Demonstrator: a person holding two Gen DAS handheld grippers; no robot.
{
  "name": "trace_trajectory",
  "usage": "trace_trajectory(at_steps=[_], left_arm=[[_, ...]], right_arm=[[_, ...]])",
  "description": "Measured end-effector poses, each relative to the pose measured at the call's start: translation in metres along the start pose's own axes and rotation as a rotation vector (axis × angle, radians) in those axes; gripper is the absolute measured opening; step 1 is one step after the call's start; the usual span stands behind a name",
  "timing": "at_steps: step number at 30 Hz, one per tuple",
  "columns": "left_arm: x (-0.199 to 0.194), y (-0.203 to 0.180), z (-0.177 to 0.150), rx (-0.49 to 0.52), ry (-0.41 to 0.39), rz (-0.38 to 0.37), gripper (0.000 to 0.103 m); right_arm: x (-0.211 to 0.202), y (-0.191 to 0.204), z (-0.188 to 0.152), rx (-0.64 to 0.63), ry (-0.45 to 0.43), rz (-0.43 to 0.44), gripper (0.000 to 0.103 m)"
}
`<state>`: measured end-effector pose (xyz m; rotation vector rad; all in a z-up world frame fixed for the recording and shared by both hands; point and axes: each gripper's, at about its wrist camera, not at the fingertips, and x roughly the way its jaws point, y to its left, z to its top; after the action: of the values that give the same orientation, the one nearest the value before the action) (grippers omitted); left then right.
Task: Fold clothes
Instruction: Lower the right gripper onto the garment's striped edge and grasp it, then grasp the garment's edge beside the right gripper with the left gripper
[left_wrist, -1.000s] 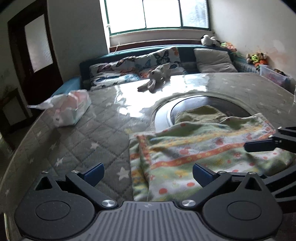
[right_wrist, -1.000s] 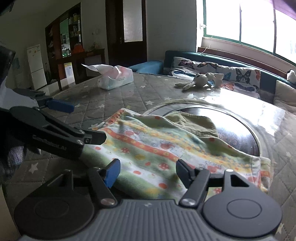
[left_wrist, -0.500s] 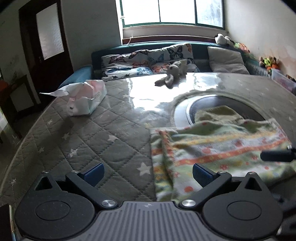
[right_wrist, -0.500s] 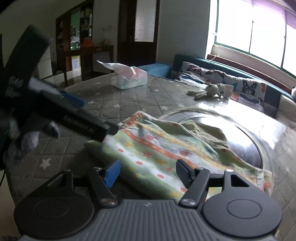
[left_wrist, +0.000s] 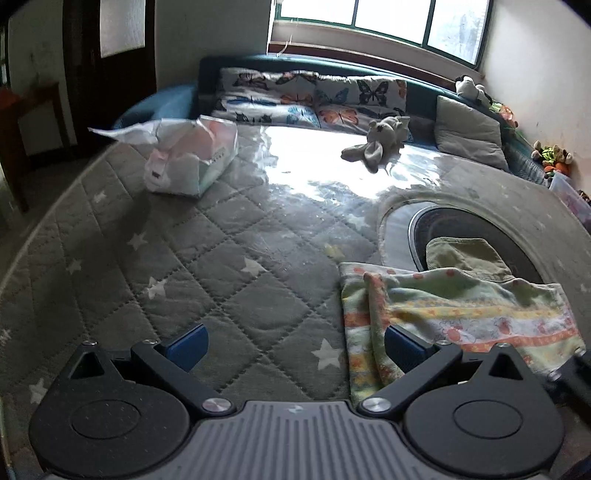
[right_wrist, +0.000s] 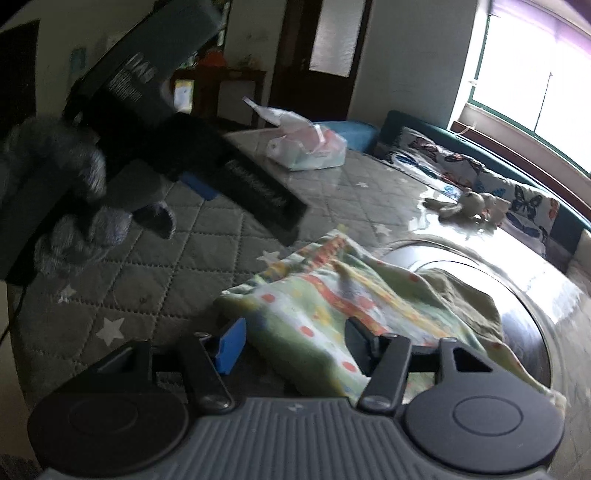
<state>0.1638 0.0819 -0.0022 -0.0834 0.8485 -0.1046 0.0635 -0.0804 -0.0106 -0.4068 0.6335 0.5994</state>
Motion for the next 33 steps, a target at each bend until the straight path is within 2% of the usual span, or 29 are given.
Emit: trace_trajectory(at_steps=[7, 11, 15, 22, 27, 32, 33], left_arm=[[0.003, -0.001, -0.001, -0.067, 0.028, -0.07, 0.103], [0.003, -0.005, -0.005, -0.096, 0.039, -0.091, 0.102], [0.004, -0.009, -0.01, -0.133, 0.052, -0.09, 0.1], [0.001, -0.016, -0.019, -0.217, 0.07, -0.104, 0.096], [0.0, -0.029, -0.019, -0.245, 0.087, -0.137, 0.083], [0.002, -0.037, -0.022, -0.3, 0.119, -0.202, 0.058], [0.003, -0.037, -0.023, -0.318, 0.128, -0.218, 0.055]], right_arm=[[0.012, 0.02, 0.002, -0.118, 0.011, -0.018, 0.036], [0.011, 0.019, -0.001, -0.103, -0.014, -0.007, 0.017], [0.003, 0.01, -0.002, -0.054, -0.059, 0.017, 0.012], [-0.018, -0.016, -0.005, 0.049, -0.112, 0.094, 0.01], [-0.032, -0.026, -0.011, 0.083, -0.144, 0.113, 0.009], [-0.043, -0.029, -0.017, 0.098, -0.166, 0.122, 0.008], [-0.045, -0.03, -0.018, 0.101, -0.17, 0.124, 0.008]])
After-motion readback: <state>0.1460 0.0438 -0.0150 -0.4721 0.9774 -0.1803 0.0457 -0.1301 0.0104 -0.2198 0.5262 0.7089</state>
